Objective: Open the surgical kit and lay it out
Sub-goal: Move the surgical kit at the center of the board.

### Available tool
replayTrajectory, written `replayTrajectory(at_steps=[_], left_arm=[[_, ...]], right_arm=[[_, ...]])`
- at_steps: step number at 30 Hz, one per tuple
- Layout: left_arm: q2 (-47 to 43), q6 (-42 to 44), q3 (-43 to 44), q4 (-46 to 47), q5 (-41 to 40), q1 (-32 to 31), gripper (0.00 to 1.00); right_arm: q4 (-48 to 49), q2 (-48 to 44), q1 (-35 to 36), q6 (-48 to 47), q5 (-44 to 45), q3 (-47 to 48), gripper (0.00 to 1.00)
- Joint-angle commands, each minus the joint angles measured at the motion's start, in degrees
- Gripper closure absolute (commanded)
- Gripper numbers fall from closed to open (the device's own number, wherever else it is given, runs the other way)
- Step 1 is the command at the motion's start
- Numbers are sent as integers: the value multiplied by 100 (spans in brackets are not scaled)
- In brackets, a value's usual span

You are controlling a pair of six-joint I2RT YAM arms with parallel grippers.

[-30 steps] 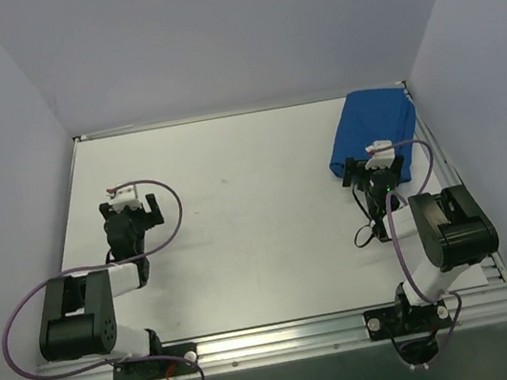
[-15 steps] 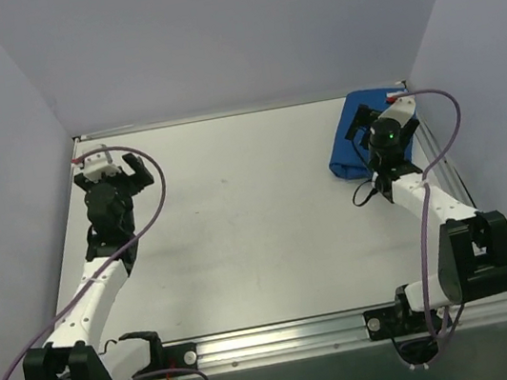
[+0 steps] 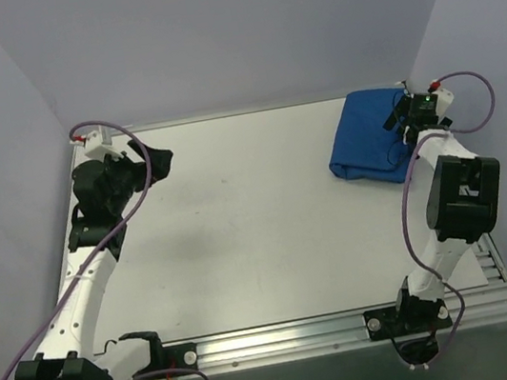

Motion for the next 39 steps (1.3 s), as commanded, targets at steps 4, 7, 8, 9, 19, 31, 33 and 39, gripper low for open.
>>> replayTrajectory(at_steps=[4,7,8,9,19,31,33,39], left_arm=[[686,-215,445,451,1837,-173,6],[1450,92,1200,-120,1723,-516,6],[1835,128,1376,-191,1740,-717,6],[1995,111,1656,-217,1775,-789,6],[3516,-337,2854,406,1942,-1343,4],[3658,-347,2715,468,1890,-1457,6],[3500,-294,2583,424,1759,-1449,6],[3070,-92,2415,-112,1372,-1352,6]], right_arm=[[-393,704,-634,-166,-767,757,4],[-418,1002,-705,-376,-1390,1037,4],[-515,1100,-714,-403,-1541,1134,4],[-559,1188,-740,-421,-1673,1214,4],[-218,1646,-837,-307,-2869,1584,6],[-576,2216,-442,-973,-3993,1978,46],[-752,2331,-319,-1185,-4204,2137,48],[-1745,2717,463,-2337,-4196,2927,53]])
